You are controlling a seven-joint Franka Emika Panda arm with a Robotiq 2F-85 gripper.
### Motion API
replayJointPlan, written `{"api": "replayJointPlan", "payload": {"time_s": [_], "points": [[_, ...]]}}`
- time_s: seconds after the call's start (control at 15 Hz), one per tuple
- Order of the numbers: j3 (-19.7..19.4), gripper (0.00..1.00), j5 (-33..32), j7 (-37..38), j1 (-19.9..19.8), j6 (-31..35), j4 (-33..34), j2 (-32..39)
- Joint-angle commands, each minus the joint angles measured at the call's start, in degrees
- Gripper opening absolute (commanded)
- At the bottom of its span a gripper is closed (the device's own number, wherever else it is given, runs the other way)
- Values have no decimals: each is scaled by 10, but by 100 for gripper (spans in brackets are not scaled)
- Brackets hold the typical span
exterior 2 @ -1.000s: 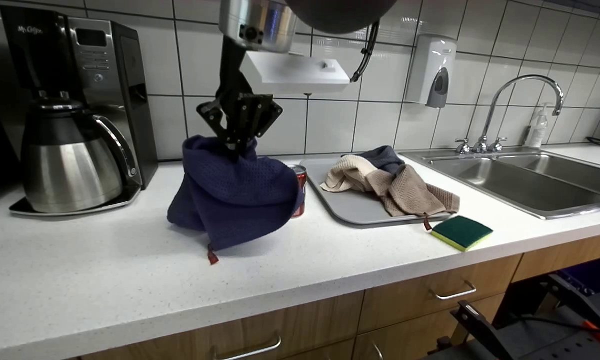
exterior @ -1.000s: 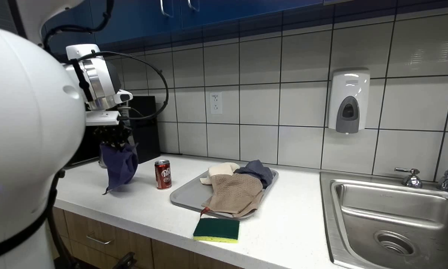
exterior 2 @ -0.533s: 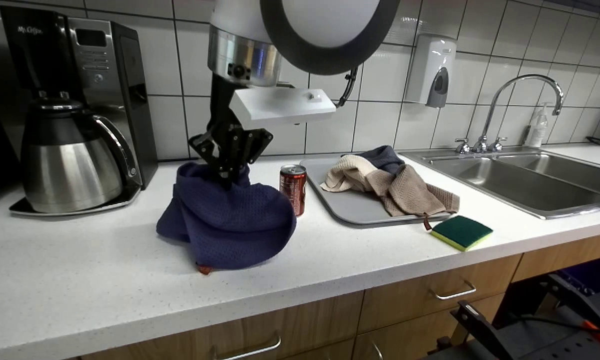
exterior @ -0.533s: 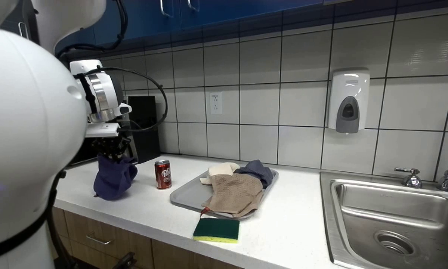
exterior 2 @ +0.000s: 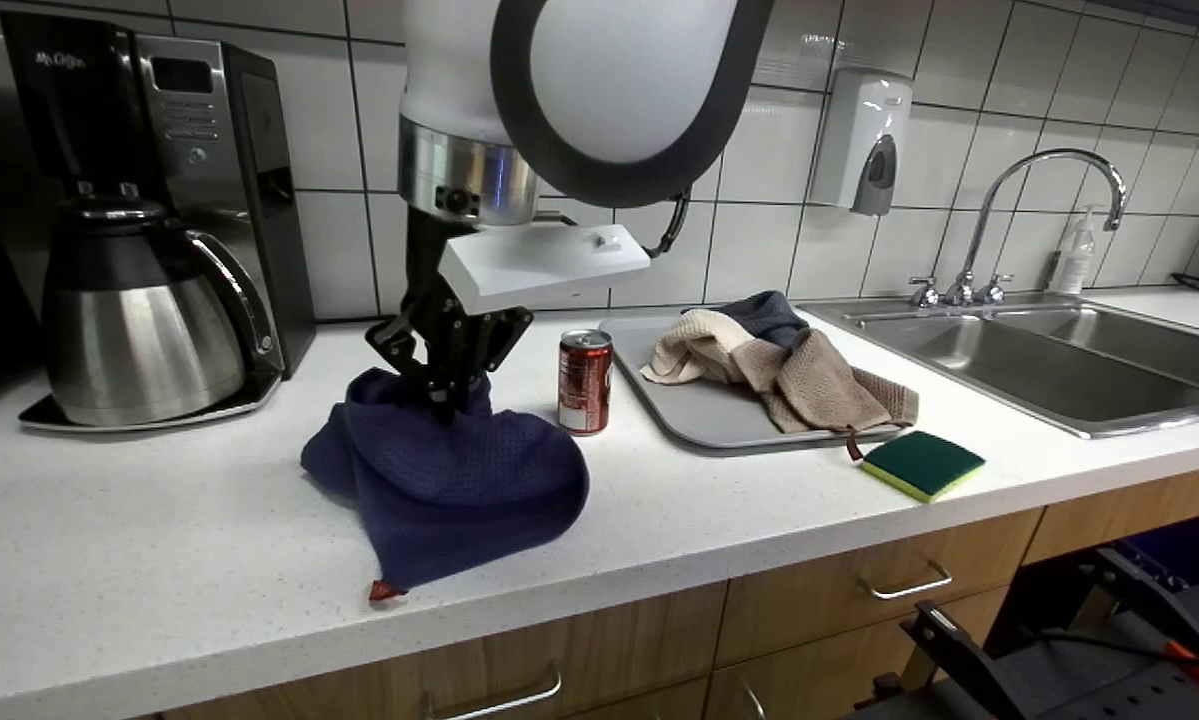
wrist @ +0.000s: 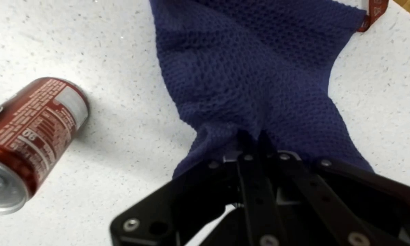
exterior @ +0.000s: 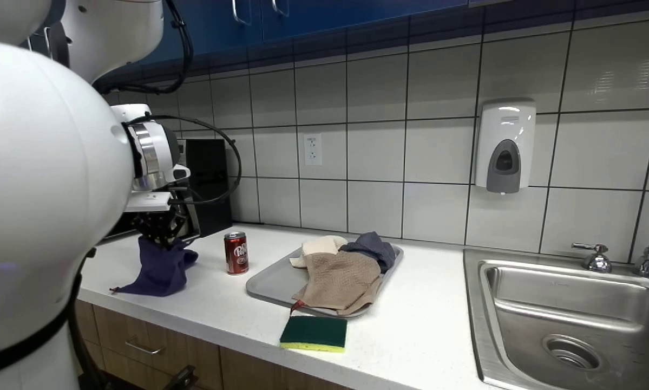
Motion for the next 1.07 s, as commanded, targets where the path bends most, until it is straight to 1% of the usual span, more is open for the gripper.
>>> {"api": "replayJointPlan", "payload": {"time_s": [0.0, 0.27, 0.33, 0.4, 0.67, 0.73, 1.0], "points": [[-20, 2, -18, 26, 22, -24, 28, 21], [-33, 2, -13, 24, 34, -29, 38, 32], [-36, 21, -12, 26, 38, -29, 39, 33], [-36, 32, -9, 25, 39, -31, 41, 33], [-46, 60, -11, 29, 45, -25, 43, 24], [-49, 69, -13, 30, 47, -24, 43, 22], [-64, 98, -13, 26, 40, -14, 39, 15]]}}
